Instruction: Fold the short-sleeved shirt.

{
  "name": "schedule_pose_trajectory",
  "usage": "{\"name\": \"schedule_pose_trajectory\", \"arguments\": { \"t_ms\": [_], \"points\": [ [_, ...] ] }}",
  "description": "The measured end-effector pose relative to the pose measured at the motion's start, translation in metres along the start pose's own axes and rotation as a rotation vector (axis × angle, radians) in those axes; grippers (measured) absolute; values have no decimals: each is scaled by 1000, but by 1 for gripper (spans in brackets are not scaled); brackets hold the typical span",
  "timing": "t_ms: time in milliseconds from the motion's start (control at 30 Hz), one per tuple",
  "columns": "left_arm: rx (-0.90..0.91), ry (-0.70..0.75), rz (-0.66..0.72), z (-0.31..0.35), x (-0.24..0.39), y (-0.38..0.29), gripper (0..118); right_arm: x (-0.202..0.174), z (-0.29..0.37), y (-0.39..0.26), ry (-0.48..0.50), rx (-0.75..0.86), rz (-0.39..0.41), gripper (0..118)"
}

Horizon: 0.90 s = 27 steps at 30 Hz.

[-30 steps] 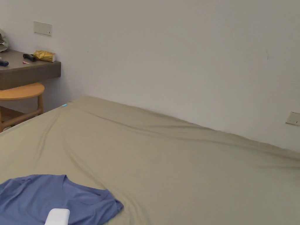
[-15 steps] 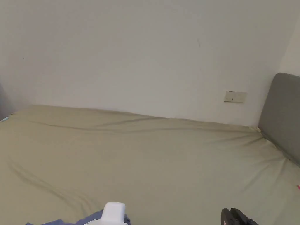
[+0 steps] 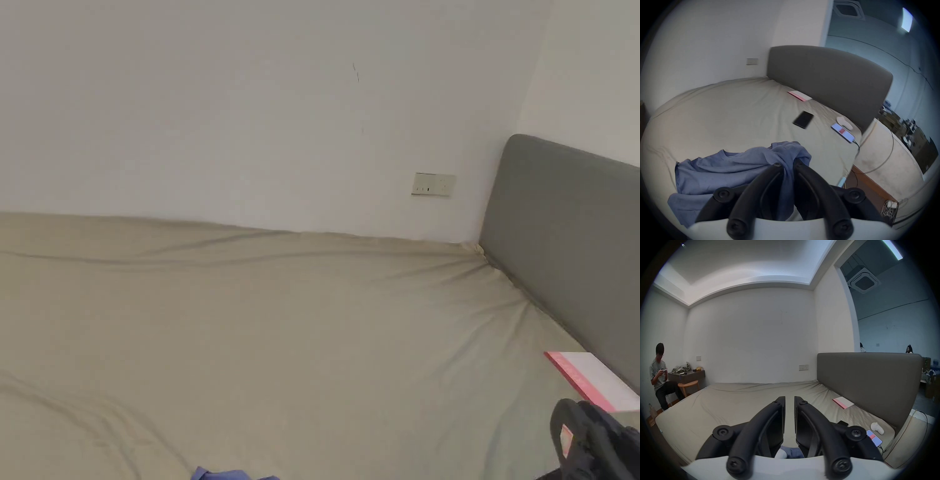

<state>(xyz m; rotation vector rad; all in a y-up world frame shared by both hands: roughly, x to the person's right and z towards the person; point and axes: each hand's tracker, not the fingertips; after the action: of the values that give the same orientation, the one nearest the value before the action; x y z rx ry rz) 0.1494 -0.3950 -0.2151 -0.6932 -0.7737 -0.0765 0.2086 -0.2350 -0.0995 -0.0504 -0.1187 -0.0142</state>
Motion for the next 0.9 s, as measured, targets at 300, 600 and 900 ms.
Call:
{"name": "schedule_pose_trajectory", "arguments": {
  "t_ms": [300, 600, 900],
  "points": [
    [-39, 91, 85, 21, -36, -38, 104, 0, 3, -8, -8, -25, -19, 14],
    [244, 534, 248, 207, -166, -11, 107, -19, 7, -3, 52, 4, -54, 14],
    [270, 727, 419, 319, -199, -68, 92, -58, 15, -8, 151, 9, -40, 14]
  ]
}}
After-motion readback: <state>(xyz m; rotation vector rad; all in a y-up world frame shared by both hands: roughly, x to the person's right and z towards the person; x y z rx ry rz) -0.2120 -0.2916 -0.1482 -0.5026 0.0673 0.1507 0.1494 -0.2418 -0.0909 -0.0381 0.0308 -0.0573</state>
